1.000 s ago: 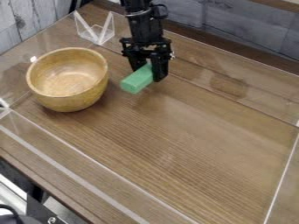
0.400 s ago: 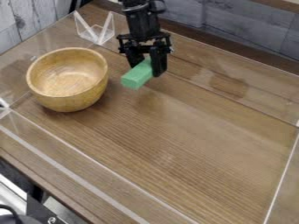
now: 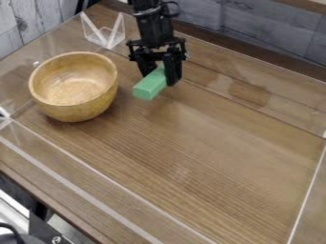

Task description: Move green object from inside the wooden bowl to the table next to it

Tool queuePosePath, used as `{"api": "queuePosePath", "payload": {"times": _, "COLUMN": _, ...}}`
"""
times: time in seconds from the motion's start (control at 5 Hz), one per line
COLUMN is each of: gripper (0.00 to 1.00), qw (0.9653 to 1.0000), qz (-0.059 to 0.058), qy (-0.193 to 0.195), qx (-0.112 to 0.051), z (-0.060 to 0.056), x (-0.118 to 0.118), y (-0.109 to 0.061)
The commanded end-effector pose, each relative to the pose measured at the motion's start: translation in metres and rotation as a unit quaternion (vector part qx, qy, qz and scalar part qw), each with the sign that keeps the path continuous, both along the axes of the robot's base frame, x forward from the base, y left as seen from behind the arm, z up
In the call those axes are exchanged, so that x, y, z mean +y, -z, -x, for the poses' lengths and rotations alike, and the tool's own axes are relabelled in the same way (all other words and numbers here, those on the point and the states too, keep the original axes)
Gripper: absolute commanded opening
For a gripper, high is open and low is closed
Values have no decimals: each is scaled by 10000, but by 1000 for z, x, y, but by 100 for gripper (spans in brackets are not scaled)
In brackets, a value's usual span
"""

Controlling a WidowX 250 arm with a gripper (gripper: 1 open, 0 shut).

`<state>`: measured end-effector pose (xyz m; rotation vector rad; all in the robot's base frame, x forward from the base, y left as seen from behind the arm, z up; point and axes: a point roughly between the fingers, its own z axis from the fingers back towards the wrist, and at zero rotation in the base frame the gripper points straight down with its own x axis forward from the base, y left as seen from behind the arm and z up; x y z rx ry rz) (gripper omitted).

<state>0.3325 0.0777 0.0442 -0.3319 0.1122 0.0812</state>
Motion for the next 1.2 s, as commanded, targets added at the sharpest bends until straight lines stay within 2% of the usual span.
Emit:
{"api": "queuePosePath", "payload": {"times": 0.0, "gripper": 0, "qw": 9995, "qz": -82, "qy": 3, "qx": -292, "z": -9, "x": 14, "y": -16}}
{"api": "queuePosePath", "payload": {"times": 0.4, "gripper": 0, "qw": 9996, "qz": -48, "qy": 30, "qx": -259, "z": -14, "x": 37, "y": -8}}
{"api": "queuePosePath", "payload": {"times": 0.8, "gripper": 0, "qw": 9997, "qz": -21, "qy": 103, "qx": -234, "z": -7, "x": 28, "y": -13}}
{"api": "queuePosePath", "payload": {"times": 1.0, "gripper": 100, "qw": 9994, "qz": 17, "qy": 215, "qx": -286, "z": -3, "x": 21, "y": -23}}
